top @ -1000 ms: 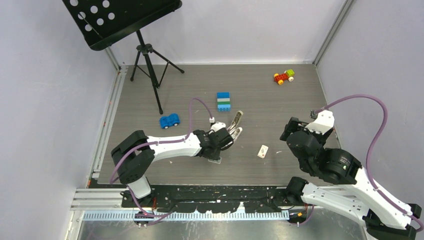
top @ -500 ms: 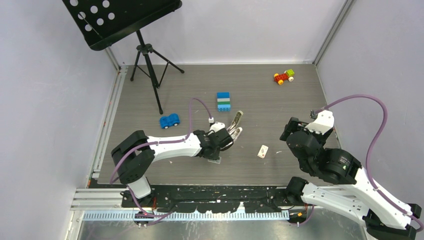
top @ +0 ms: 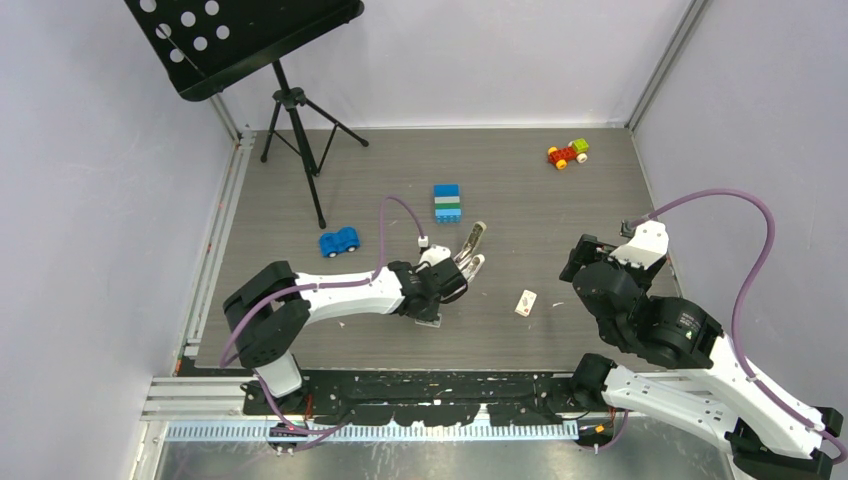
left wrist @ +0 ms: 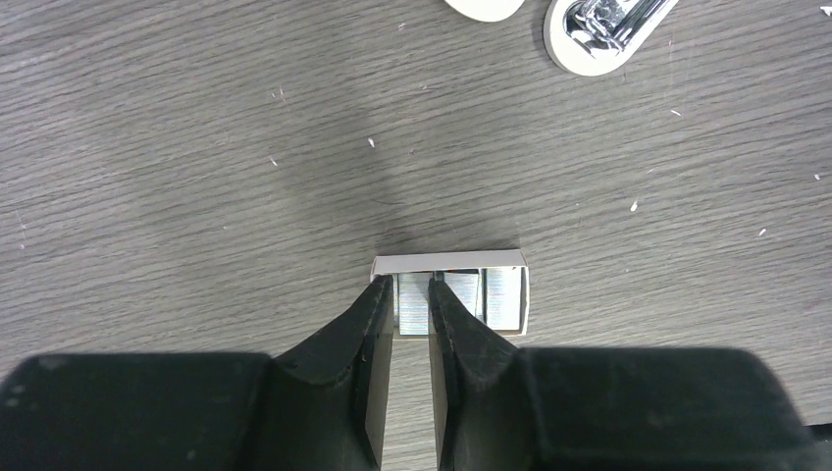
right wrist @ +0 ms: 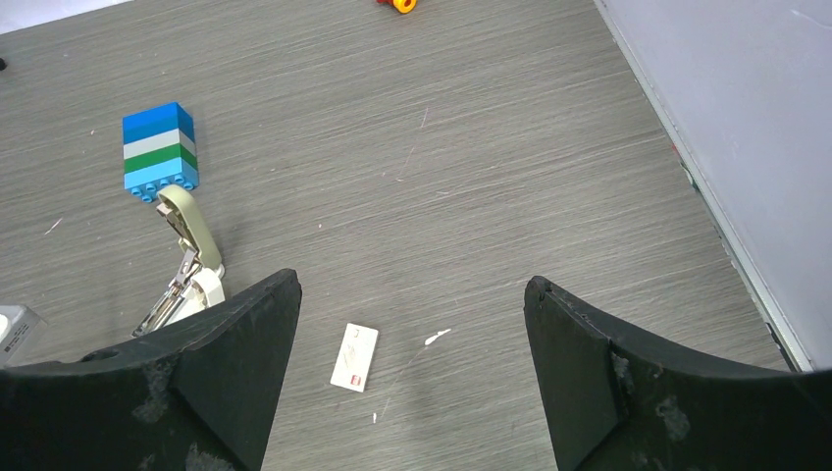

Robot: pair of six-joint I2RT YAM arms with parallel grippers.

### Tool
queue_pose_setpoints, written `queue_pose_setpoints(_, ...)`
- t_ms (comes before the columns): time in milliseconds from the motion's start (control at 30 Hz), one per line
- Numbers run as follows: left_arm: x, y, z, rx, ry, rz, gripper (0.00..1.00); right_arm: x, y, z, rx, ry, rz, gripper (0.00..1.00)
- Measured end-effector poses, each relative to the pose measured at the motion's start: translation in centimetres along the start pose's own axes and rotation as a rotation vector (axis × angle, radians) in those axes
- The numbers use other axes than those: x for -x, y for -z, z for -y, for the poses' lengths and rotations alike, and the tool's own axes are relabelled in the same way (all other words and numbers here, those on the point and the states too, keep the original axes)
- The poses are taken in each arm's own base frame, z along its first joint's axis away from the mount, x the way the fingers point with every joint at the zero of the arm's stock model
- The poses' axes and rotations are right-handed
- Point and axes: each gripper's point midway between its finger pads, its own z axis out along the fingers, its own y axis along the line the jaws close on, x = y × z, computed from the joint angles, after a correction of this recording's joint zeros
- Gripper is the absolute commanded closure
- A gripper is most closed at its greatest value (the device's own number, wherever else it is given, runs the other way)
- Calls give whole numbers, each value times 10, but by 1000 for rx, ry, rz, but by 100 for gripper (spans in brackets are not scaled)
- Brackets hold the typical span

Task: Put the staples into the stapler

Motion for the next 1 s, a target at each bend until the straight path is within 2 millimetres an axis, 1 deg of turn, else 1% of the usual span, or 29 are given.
queue_pose_setpoints(267,-2,-2,1,1,9,-7,78,0,0,0,0,-1,0,12)
queue_pose_setpoints(333,-5,-4,0,11,11,-17,78,0,0,0,0,-2,0,12)
queue_pose_setpoints(567,-5,-4,1,15,9,-12,81,0,0,0,0,-2,0,12)
queue_pose_setpoints(800,-5,-4,1,16,6,-10,89,0,0,0,0,-2,0,12)
queue_pose_setpoints(867,-5,-4,1,16,6,-9,93,0,0,0,0,-1,0,12)
queue_pose_setpoints(1000,-4,0,1,11,7,-6,94,0,0,0,0,-1,0,12)
